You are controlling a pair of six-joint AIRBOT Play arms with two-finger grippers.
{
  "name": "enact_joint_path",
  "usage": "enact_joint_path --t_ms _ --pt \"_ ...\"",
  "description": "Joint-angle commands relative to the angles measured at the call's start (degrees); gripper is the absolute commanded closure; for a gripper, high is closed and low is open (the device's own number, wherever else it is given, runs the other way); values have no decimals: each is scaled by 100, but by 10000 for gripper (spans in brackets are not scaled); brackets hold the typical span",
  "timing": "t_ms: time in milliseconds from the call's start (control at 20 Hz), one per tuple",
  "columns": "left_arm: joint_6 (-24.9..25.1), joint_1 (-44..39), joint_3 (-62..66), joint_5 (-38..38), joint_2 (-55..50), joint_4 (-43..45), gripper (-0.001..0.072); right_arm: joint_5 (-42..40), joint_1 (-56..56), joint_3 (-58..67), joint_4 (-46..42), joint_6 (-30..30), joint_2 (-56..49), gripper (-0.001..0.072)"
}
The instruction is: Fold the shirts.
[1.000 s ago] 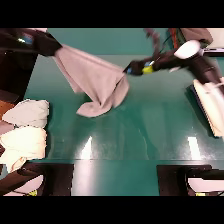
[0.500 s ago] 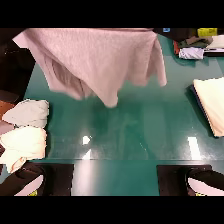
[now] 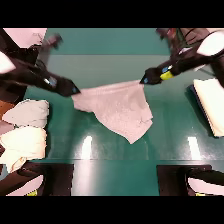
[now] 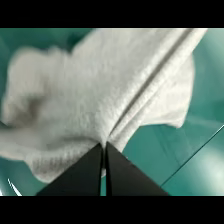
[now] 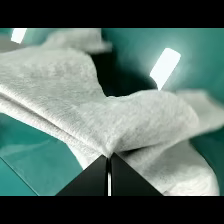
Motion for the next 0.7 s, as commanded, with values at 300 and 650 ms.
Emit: enact_joint_path --t_ms 300,650 --pt "334 17 -1408 699 -367 24 182 -201 33 -1213 13 -55 -203 699" --pt "55 820 -136 1252 -380 461 181 337 -129 -1211 59 -52 658 220"
